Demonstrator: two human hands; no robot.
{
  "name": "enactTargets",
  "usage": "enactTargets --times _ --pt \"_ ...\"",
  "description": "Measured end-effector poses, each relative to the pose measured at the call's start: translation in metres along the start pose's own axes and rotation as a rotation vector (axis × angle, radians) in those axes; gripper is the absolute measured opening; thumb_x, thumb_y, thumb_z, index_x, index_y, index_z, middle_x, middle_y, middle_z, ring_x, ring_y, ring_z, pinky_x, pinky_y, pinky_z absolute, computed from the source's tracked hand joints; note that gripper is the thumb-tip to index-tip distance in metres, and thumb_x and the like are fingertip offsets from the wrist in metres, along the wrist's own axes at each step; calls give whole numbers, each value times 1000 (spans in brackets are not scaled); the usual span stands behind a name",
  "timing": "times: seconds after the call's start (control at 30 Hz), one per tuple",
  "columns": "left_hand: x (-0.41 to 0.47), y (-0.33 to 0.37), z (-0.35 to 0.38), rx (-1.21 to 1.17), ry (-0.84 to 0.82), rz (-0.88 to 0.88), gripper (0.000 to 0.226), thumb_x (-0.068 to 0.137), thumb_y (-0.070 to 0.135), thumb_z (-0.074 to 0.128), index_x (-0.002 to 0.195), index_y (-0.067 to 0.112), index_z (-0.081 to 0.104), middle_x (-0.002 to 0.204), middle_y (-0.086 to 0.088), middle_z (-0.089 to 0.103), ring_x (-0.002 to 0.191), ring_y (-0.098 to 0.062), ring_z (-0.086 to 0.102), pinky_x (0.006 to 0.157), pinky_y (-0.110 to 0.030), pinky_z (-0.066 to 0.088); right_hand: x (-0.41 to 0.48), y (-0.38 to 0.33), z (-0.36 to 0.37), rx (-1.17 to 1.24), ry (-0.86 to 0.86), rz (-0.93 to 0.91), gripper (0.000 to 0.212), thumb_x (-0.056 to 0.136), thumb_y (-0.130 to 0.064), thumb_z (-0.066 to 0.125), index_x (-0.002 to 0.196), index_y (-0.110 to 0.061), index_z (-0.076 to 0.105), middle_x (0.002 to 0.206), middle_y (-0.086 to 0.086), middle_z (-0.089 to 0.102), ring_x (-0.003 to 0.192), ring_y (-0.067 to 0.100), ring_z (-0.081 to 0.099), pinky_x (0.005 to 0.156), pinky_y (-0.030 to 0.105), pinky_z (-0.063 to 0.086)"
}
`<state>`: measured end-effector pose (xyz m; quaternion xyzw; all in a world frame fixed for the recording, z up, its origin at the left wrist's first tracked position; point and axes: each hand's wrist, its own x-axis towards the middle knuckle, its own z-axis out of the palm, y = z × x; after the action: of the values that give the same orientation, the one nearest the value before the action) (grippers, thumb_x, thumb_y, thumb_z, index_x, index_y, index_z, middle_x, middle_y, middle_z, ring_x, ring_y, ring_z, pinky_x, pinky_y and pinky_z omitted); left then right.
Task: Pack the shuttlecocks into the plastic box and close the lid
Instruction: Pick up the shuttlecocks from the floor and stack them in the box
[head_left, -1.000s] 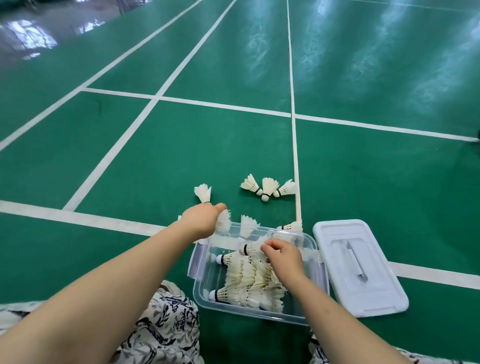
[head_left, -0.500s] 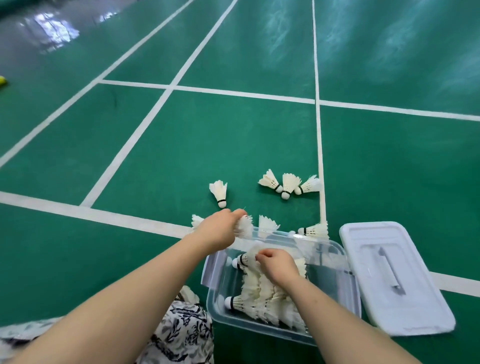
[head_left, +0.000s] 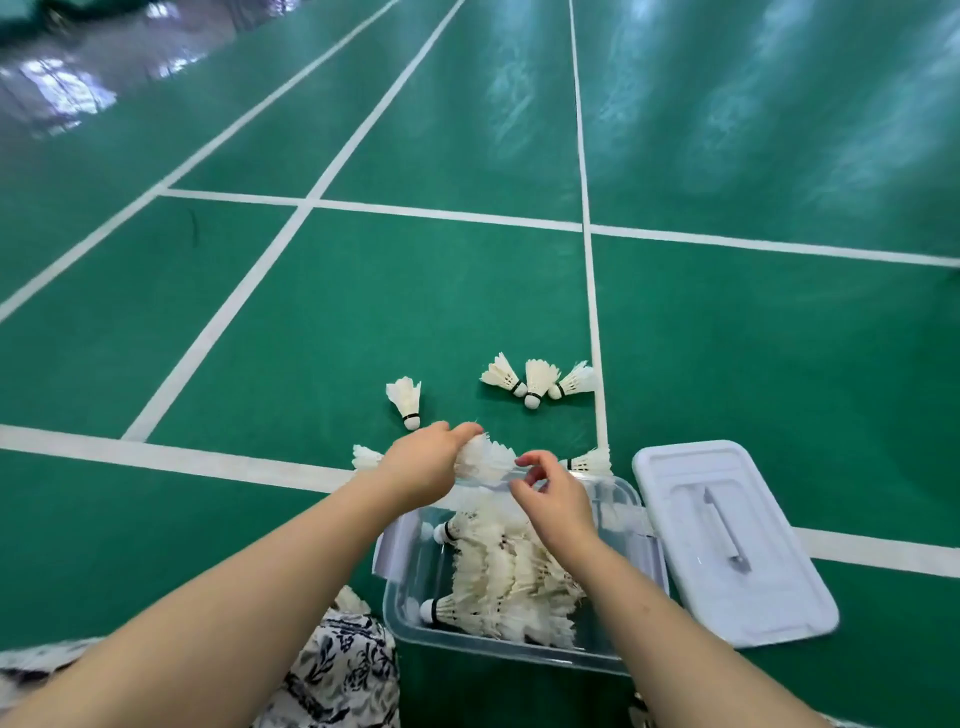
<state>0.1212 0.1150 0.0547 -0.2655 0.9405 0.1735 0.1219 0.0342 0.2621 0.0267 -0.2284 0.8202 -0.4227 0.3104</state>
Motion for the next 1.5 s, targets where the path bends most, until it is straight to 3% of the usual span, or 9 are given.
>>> enactTargets --times 0.13,0.2,0.27,0.37,0.6,0.83,1.03,1.17,1.5 --pt "-9 22 -2 -30 -37 56 67 84 9 46 143 32 26 124 -7 53 110 -27 55 87 -39 49 -17 -13 -14 -73 -32 -102 23 83 -28 62 105 -28 56 96 -12 49 77 1 46 71 21 37" --pt "-13 35 -3 -72 -59 86 69 83 16 55 143 32 25 130 -7 53 115 -26 54 91 -38 48 -25 -18 -19 -133 -47 -123 4 86 -32 59 87 -30 56 85 -13 46 77 5 46 68 22 36" --pt "-19 47 -1 -76 -82 121 73 83 21 59 145 29 21 135 -8 52 119 -26 52 92 -35 45 -31 -17 -21 -147 -25 -145 31 89 -28 57 61 -28 44 68 -9 43 65 8 41 60 25 31" --pt "-29 51 5 -112 -72 146 82 85 29 63 149 29 12 138 -9 49 119 -26 53 93 -32 42 -39 -15 -24 -110 6 -114 37 87 -23 58 53 -21 43 57 -5 43 59 12 40 58 31 31" --pt "-36 23 9 -158 44 80 86 84 46 61 148 35 5 126 -3 54 106 -21 56 89 -33 45 -38 -3 -21 -159 36 -25 27 86 -31 60 71 -10 66 60 -5 54 62 14 48 57 28 35" --pt "-28 23 44 -285 -18 -63 54 93 13 38 145 20 24 108 -10 66 92 -28 61 79 -38 48 -25 12 -2 -316 -56 16 34 89 -32 59 55 -27 54 58 -9 54 60 11 50 55 25 37" --pt "-20 19 64 -314 24 -44 58 87 0 34 141 21 33 136 -11 51 118 -27 53 98 -39 44 -12 21 18 -387 -121 50 18 90 -29 58 78 -22 69 83 3 72 75 22 60 66 28 44" --pt "-14 14 73 -369 18 -50 56 88 -1 36 140 19 35 136 -10 49 117 -23 53 98 -35 43 -4 30 28 -496 -189 27 21 91 -23 52 88 -13 69 97 9 70 80 24 56 66 26 35" --pt "-12 15 80 -361 -14 -23 59 86 -6 35 140 17 35 138 -9 46 120 -23 50 98 -30 40 0 34 32 -608 -350 -26 29 91 -10 38 103 -3 63 115 13 60 105 31 56 86 32 44"
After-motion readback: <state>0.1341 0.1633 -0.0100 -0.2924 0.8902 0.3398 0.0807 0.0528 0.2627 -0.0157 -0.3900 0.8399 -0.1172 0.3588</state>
